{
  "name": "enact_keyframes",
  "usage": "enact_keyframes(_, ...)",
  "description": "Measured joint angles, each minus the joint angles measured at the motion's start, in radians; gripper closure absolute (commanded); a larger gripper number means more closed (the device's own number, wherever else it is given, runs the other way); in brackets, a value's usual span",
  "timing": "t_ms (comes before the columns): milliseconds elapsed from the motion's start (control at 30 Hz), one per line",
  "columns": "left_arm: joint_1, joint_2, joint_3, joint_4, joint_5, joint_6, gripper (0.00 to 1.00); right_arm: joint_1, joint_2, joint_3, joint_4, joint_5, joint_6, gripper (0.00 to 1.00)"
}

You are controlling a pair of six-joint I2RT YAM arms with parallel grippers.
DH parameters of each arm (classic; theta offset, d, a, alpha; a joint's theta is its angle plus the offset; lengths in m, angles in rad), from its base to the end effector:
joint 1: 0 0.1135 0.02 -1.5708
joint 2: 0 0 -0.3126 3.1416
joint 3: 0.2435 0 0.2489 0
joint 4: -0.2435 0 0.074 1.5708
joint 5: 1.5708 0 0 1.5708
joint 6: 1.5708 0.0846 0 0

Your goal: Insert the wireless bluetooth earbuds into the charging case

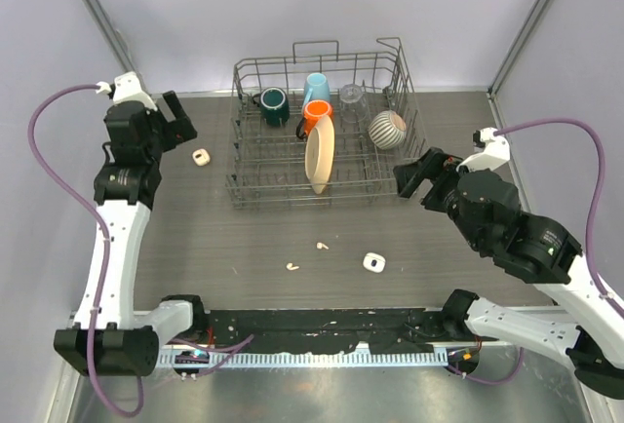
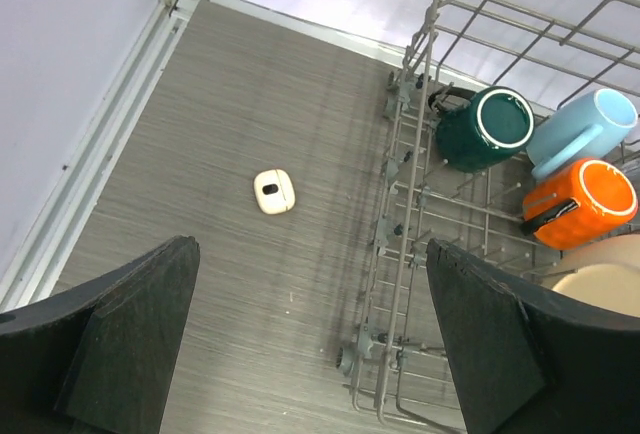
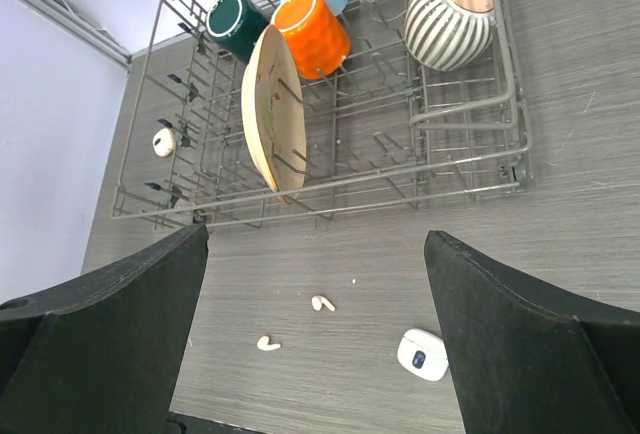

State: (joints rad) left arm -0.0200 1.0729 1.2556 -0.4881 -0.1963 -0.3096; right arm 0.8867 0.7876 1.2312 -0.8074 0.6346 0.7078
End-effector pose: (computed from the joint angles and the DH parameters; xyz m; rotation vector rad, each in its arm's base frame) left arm 0.2473 0.0116 0.4438 -0.4025 1.8266 -0.0432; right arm 0.1177 0.0649 0.4423 0.2509 1.8733 0.4861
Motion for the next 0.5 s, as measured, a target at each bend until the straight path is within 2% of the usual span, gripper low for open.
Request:
enact_keyframes(267,0.146,0.201,0.044,-0.048,0.127,-0.063,0.00,0.000,0.057,0.049,-0.045,0.003,-0.023,0.04)
enact_keyframes(500,0.173,0.446,0.113,-0.065,0.156,-0.085,0.02,0.000,0.040,0.049,-0.054,0.032,-0.044,0.05)
